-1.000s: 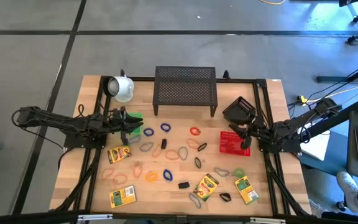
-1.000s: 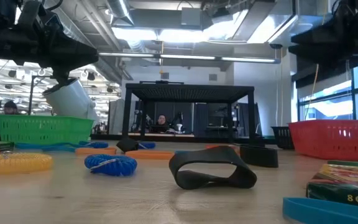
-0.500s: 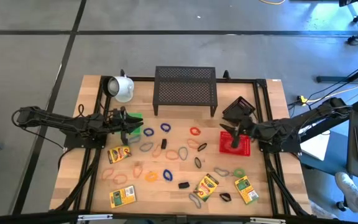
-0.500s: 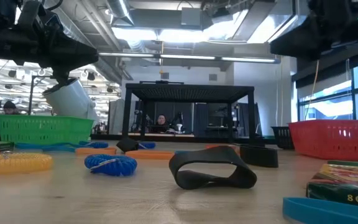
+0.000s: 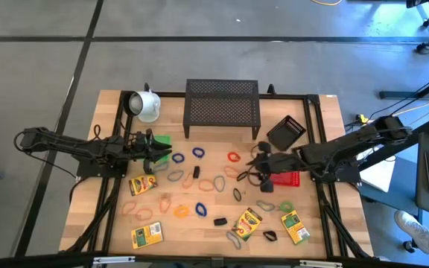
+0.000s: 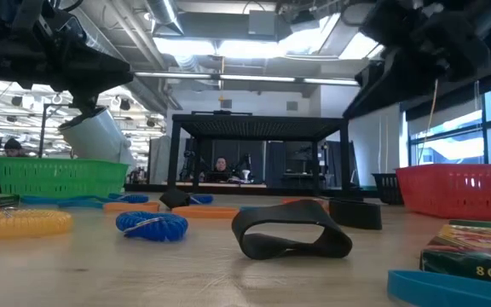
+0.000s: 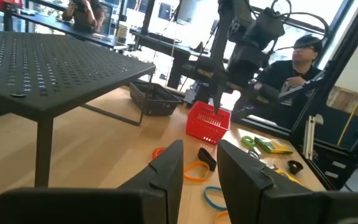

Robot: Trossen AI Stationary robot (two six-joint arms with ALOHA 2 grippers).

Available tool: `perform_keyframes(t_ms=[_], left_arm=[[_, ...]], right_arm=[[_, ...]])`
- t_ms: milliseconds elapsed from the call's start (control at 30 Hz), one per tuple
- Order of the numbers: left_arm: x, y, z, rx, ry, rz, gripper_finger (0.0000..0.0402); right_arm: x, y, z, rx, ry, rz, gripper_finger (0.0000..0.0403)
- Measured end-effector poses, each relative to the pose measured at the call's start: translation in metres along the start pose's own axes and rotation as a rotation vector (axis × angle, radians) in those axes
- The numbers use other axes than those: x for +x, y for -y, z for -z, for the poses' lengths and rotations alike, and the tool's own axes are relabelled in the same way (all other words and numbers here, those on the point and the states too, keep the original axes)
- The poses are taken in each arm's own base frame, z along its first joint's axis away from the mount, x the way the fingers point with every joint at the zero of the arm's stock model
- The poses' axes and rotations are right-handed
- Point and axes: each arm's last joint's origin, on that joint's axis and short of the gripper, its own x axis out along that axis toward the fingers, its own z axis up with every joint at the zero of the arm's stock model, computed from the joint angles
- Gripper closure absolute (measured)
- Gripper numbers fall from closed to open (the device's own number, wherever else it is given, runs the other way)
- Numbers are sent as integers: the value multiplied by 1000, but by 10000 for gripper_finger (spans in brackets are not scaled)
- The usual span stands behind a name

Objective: Pick & Place Office Desk Supplies
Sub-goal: Put the black rubber band band into the black bin

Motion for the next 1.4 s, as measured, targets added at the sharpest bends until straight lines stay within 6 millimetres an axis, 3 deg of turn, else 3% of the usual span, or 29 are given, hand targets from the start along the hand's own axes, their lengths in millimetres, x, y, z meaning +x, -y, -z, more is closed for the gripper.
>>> perform_keyframes(t_ms=[333,600,800,1200,1400], left_arm=[[0,0,0,-1,-1,-2,311],[0,0,0,0,-1,-2,311],[0,0,0,-1,-1,-2,311],[0,-1,0,0,-1,-16,311],[0,-1,0,1,0,-19,311]], right_arm=[[42,4,-8,-139,-176,-82,245],[69,19,-14,-112,-465,-125,245],[90,19,-11,-148,-565,-180,245],[101,16,-6,-198,-597,-198,252],[100,12,-5,-235,-605,-171,314]])
